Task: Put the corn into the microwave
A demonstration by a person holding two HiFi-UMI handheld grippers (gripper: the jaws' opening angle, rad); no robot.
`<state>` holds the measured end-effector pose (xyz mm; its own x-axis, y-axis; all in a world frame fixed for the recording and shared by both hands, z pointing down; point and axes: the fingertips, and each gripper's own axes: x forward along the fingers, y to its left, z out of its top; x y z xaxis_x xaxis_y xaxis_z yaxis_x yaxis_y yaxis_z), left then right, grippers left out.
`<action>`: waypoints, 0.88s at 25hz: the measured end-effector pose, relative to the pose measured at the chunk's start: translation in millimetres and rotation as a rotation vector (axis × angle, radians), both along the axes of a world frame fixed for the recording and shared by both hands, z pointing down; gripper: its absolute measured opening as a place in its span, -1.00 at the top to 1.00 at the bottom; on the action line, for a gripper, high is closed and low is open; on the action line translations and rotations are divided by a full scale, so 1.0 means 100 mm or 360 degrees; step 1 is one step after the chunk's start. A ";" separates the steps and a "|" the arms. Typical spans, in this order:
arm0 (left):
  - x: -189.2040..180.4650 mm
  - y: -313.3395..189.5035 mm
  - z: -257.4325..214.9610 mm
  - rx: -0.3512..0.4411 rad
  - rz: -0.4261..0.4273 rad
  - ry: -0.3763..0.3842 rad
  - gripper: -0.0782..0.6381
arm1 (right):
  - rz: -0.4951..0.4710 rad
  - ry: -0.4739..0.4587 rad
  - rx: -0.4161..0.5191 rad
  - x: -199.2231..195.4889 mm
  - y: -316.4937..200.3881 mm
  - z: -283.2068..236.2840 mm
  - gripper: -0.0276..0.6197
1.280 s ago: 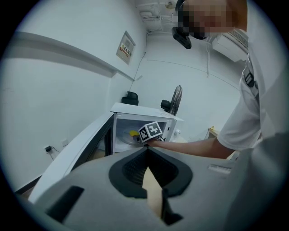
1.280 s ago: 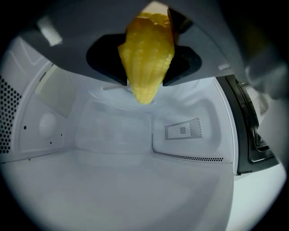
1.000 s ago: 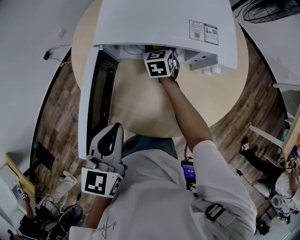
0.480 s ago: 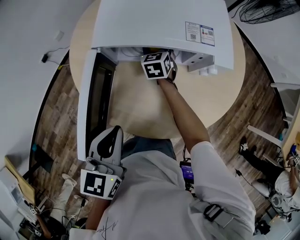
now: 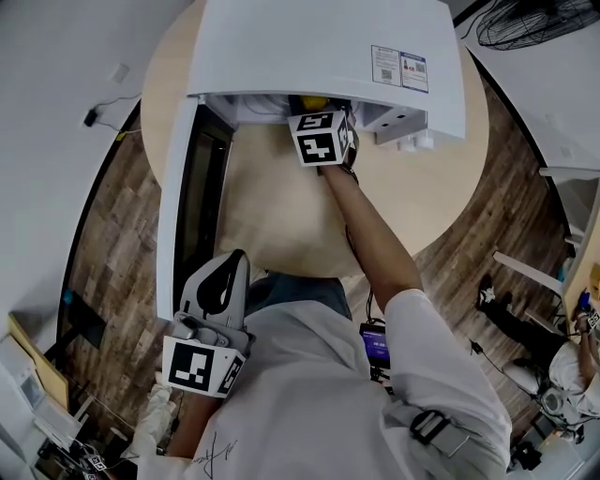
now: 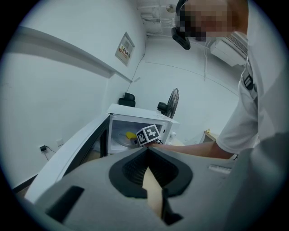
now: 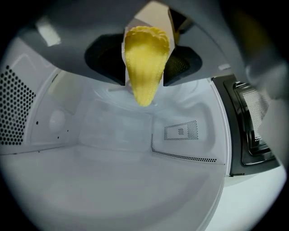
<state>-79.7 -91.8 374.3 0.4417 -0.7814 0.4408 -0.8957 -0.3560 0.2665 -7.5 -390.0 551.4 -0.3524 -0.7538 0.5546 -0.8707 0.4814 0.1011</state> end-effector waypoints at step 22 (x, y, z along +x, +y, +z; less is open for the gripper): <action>0.02 0.11 -0.12 0.0058 0.0027 0.0030 0.80 | 0.0034 -0.0078 0.0043 0.08 0.22 -0.28 0.09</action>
<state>-77.8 -80.9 362.4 0.4631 -0.7890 0.4038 -0.8843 -0.3809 0.2700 0.9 -368.3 523.2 -0.3624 -0.7758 0.5165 -0.8848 0.4605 0.0709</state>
